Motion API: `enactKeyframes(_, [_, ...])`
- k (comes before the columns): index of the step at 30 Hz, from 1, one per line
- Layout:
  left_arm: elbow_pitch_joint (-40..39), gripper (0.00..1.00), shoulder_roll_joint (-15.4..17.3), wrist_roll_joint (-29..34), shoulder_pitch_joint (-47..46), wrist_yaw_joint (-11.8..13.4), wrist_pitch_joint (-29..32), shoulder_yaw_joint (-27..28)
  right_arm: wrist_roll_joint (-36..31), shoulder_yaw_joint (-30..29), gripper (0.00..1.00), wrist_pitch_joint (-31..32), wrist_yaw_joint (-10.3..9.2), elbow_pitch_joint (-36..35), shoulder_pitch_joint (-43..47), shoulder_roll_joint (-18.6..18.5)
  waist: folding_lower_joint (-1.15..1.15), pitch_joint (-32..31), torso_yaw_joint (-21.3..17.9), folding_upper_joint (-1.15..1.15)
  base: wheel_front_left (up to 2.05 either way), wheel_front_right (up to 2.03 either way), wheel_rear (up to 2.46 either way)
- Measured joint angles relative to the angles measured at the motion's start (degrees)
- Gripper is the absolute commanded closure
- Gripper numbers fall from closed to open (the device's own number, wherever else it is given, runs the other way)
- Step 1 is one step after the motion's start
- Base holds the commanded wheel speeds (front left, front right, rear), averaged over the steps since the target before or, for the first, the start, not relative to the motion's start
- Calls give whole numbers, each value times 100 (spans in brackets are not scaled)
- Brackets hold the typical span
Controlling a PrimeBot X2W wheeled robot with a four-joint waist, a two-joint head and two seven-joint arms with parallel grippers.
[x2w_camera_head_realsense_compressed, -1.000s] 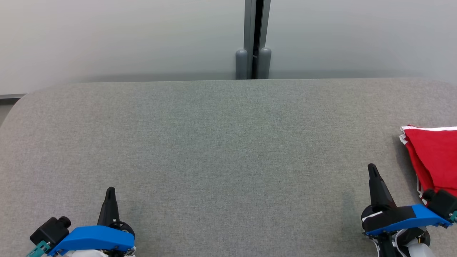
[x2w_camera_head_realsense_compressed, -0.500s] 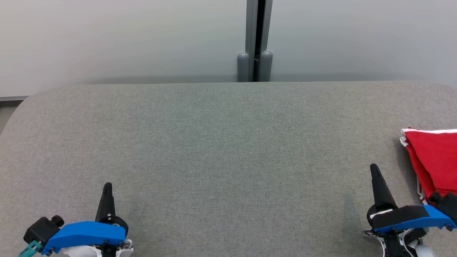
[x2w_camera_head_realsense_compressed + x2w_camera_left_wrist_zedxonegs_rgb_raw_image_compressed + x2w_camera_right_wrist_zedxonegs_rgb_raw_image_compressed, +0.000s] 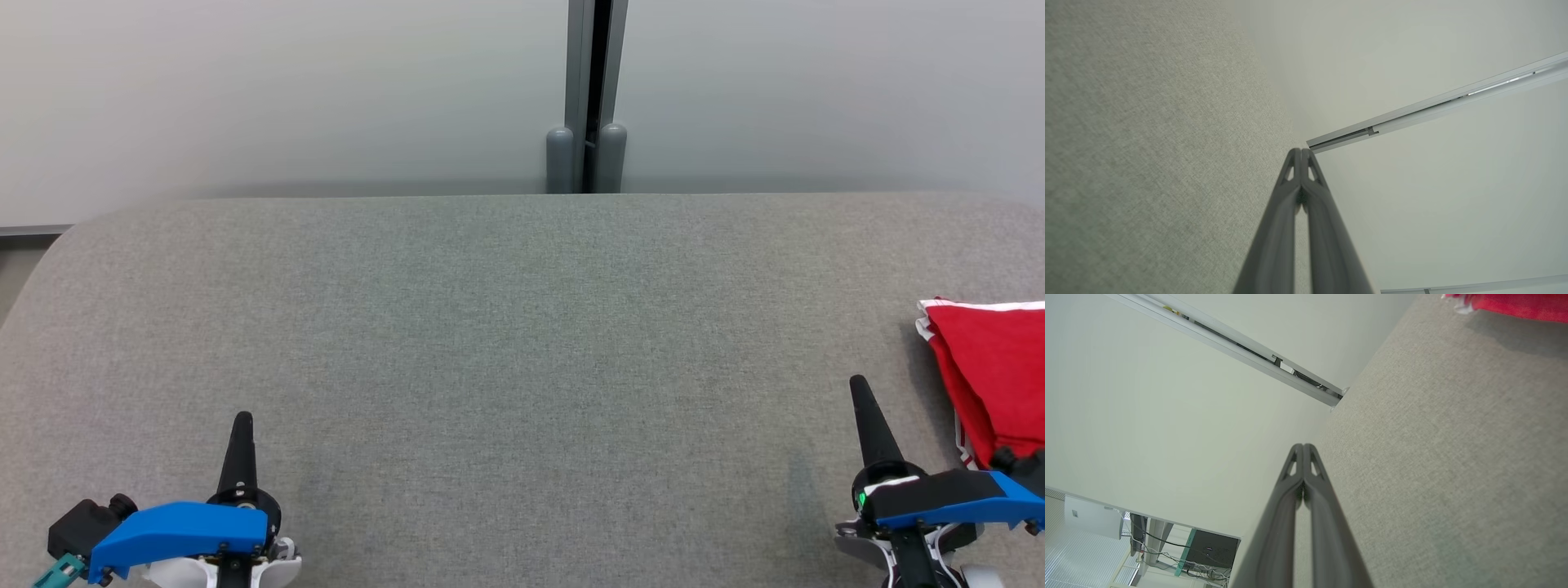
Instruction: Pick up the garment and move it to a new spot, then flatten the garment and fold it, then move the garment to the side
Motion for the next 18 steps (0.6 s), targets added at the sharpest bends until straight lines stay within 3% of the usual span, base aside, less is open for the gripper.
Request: enactKeyframes(18, [-91,100,-49,-824,-82,-83,257,180,1047,-63,100,253,0,-94,21,-2,0,-84,37,0,0,0,0])
